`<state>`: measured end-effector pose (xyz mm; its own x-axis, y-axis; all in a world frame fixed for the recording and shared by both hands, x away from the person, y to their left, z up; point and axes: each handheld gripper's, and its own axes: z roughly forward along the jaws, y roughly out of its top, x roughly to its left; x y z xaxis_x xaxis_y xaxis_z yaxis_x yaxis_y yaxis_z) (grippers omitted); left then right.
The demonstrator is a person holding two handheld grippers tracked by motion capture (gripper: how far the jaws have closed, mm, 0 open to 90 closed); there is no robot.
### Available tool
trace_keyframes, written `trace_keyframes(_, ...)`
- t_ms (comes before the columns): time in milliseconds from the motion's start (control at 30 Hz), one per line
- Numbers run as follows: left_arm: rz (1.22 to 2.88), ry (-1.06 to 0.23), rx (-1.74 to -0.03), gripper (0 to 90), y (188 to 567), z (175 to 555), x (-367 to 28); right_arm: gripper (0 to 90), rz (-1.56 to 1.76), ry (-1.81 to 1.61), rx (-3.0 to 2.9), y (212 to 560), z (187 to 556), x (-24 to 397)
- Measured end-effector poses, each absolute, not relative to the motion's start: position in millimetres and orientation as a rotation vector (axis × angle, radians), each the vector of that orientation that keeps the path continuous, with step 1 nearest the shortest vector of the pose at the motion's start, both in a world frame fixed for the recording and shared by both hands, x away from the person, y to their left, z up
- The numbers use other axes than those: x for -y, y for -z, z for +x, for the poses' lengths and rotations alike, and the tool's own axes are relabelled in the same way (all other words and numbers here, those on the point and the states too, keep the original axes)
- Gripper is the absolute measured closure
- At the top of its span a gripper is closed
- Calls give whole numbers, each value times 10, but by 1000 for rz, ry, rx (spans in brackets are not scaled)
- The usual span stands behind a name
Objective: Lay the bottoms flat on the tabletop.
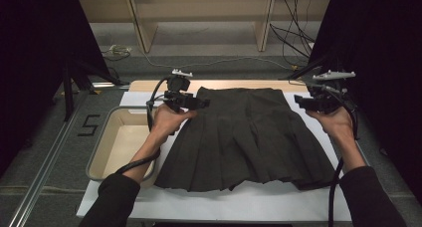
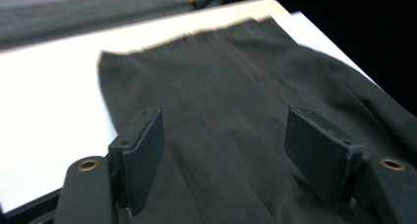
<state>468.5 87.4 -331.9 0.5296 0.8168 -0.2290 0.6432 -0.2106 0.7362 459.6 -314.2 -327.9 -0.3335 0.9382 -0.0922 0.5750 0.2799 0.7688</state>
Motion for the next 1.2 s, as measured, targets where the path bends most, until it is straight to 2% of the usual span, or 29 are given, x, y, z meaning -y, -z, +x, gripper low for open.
trace_keyframes(300,1998,-166,-1156,263,3682,4290,-852,374,1451,-871,-2126,3814,4278,3243)
trace_keyframes(533,2056,-134,-1133,259,3908,4075,-767,430,1388,-934,-2239,3953,4024,3008)
trace_keyframes(700,2078,-100,-1092,269,4036,3890,-668,542,1301,-983,-2290,3966,3837,2749)
trace_keyframes(800,2072,-37,-1052,330,4109,3810,-575,659,1264,-1015,-2327,3986,3775,2632)
trace_keyframes(933,2098,28,-991,500,4219,3741,-415,760,1230,-1046,-2380,4010,3741,2514)
trace_keyframes(1100,2135,107,-952,663,4360,3679,-288,811,1186,-1051,-2429,4041,3684,2380)
trace_keyframes(1200,2201,97,-927,757,4431,3641,-246,833,1156,-1052,-2470,4076,3652,2283)
